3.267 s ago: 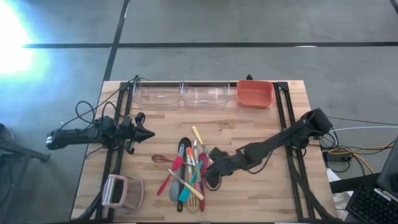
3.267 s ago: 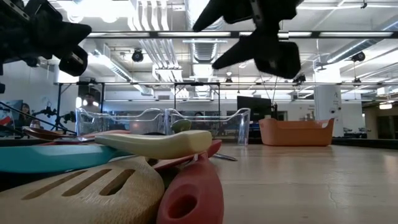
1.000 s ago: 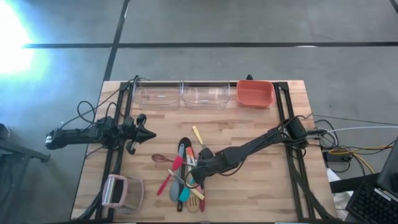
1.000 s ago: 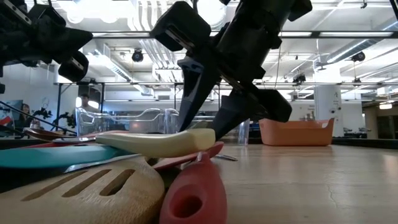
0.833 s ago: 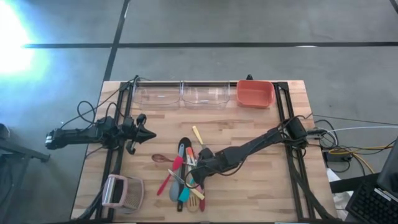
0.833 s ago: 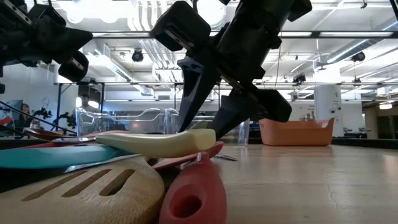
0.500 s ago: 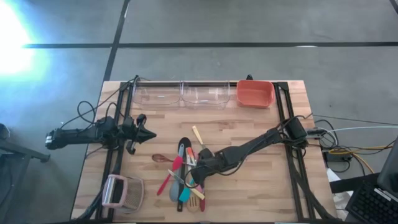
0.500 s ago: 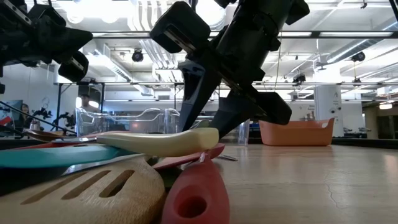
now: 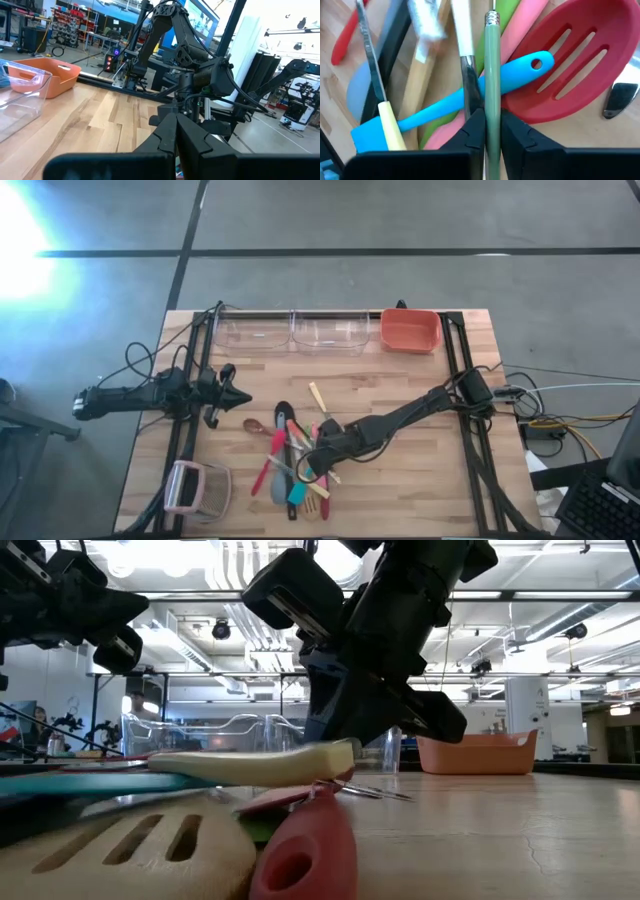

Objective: Pick & Place Kitchen Items
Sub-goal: Put the blue knife into the orange bin

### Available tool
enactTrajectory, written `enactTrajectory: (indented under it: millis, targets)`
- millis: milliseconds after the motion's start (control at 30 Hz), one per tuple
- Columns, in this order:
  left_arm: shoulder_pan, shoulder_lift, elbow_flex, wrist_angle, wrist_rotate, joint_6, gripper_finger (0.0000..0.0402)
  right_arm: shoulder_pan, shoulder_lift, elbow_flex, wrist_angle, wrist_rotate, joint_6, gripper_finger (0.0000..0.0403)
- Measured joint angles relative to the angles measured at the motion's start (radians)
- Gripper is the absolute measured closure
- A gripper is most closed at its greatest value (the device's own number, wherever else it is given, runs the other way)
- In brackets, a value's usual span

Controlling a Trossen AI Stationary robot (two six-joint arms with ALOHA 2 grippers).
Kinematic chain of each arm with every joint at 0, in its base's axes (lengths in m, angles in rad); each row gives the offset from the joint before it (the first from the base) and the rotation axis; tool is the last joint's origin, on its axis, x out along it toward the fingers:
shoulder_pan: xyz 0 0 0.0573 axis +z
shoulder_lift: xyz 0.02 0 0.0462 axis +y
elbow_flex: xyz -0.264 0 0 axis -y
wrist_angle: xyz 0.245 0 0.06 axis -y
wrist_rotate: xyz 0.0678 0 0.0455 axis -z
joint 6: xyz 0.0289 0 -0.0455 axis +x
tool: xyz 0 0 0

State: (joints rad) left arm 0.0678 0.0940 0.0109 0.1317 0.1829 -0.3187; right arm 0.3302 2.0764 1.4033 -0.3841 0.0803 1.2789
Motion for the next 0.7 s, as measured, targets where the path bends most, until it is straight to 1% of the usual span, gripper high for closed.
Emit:
enactTrajectory:
  millis: [400,700]
  targets:
    - [0.000,0.000,0.000,0.001,0.000,0.000,0.0390,0.001,-0.007,0.004,-0.021,0.004,-0.006,0.0381]
    - [0.000,0.000,0.000,0.002,0.000,0.000,0.0390,0.002,-0.007,0.114,-0.228,0.050,-0.049,0.0381]
